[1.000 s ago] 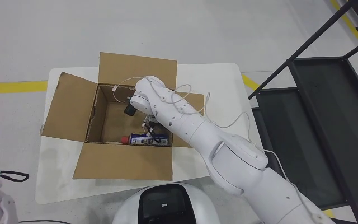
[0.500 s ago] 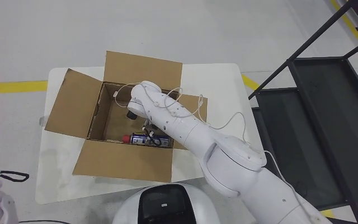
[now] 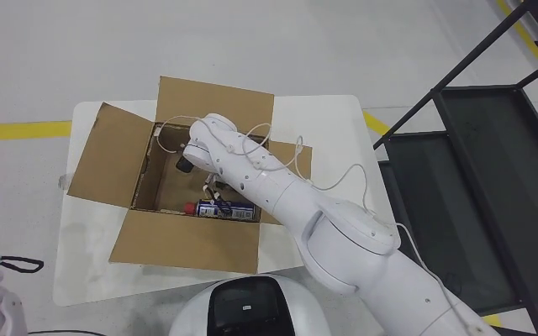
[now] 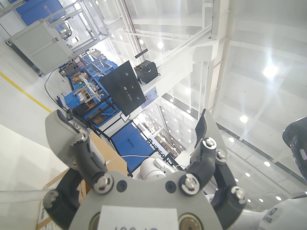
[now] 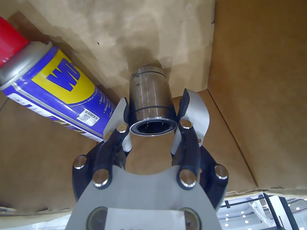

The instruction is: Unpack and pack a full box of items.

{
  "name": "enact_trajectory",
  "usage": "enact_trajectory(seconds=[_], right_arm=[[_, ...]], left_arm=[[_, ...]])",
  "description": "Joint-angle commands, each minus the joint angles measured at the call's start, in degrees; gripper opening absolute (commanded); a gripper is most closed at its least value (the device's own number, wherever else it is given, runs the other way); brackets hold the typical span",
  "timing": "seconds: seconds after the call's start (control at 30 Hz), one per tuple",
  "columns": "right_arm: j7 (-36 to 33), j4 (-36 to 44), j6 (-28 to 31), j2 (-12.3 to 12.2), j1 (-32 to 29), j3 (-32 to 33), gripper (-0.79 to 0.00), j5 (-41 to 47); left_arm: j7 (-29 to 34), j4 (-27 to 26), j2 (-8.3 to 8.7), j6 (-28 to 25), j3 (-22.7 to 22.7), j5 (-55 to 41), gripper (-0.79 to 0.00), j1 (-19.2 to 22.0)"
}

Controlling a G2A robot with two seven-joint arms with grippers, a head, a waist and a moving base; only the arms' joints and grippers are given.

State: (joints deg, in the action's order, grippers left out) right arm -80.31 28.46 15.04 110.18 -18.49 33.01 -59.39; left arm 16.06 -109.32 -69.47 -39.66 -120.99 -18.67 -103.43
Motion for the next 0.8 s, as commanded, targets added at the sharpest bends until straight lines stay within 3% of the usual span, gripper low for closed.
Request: enact_trajectory(seconds=[0.0, 0.27, 0.33, 0.37, 0.43, 0.57, 0.77], right_arm=[[2.35, 0.32, -1.21, 0.0, 0.31, 1.04, -0.785, 1.21], [5.73, -0.99, -4.81, 0.65, -0.26, 0.45, -0.785, -0.63], [6.31, -1.5, -5.18, 0.95, -0.24, 0.59, -0.422, -0.17], [6.51, -1.73, -5.13, 1.09, -0.15, 0.61, -0.363, -0.06], [6.89, -2.14, -5.34, 1.32, 0.05, 0.86, -0.157, 0.45], [7.75, -2.88, -6.6, 1.54, 0.46, 1.39, -0.111, 0.86], [8.94, -3.17, -8.08, 1.44, 0.22, 2.22, -0.129, 1.08]], left_arm=[[0.0, 0.0, 0.0, 0.0, 0.0, 0.0, 0.0, 0.0], [0.0, 0.0, 0.0, 0.0, 0.0, 0.0, 0.0, 0.0], [0.0, 0.0, 0.0, 0.0, 0.0, 0.0, 0.0, 0.0], [0.0, 0.0, 0.0, 0.0, 0.0, 0.0, 0.0, 0.0], [0.0, 0.0, 0.0, 0.0, 0.0, 0.0, 0.0, 0.0], [0.0, 0.0, 0.0, 0.0, 0.0, 0.0, 0.0, 0.0], [0.0, 0.0, 0.0, 0.0, 0.0, 0.0, 0.0, 0.0]])
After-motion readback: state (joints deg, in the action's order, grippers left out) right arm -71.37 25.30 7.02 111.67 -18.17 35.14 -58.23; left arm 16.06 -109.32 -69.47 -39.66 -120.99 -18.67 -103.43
